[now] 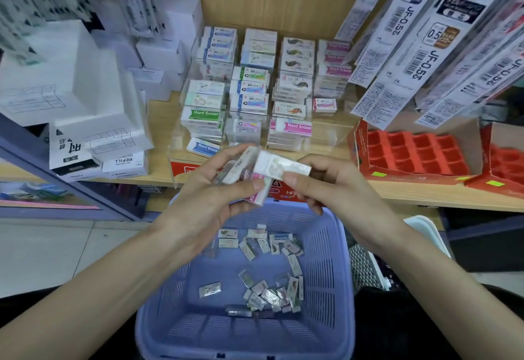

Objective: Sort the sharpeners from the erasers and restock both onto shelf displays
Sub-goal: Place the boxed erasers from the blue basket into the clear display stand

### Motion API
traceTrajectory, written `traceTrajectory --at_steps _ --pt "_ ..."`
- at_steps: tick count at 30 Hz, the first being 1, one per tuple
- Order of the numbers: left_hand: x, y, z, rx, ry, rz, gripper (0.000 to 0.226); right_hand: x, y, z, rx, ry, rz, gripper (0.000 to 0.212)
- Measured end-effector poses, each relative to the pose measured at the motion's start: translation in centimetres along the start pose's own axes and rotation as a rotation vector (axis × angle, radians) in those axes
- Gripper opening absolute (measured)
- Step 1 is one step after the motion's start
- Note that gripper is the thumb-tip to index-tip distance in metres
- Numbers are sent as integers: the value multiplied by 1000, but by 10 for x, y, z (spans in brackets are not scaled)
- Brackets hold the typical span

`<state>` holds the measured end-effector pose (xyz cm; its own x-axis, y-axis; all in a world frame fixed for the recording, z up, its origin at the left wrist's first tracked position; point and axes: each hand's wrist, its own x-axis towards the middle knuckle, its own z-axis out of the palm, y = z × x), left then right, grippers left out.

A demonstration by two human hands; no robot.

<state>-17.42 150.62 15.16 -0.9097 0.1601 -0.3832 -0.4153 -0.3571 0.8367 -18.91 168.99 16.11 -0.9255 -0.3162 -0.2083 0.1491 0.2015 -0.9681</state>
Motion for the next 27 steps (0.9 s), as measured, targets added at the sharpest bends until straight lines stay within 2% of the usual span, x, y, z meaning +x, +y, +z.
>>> traceTrajectory --at_steps 4,8,11,17,21,27 --pt "2 1 -1 -11 35 2 63 2 0 2 16 -24 -32 8" --pt "2 3 -1 -58 29 -16 61 4 0 3 162 34 -45 17" --pt "2 3 1 -114 14 -33 53 5 -1 4 187 50 -80 16" --pt "4 4 1 -98 86 16 46 4 0 7 165 -69 -94 26" --pt "5 7 1 -96 91 78 53 9 2 8 140 14 -142 28" --pt "4 11 2 -143 54 82 62 11 1 8 84 86 -236 32"
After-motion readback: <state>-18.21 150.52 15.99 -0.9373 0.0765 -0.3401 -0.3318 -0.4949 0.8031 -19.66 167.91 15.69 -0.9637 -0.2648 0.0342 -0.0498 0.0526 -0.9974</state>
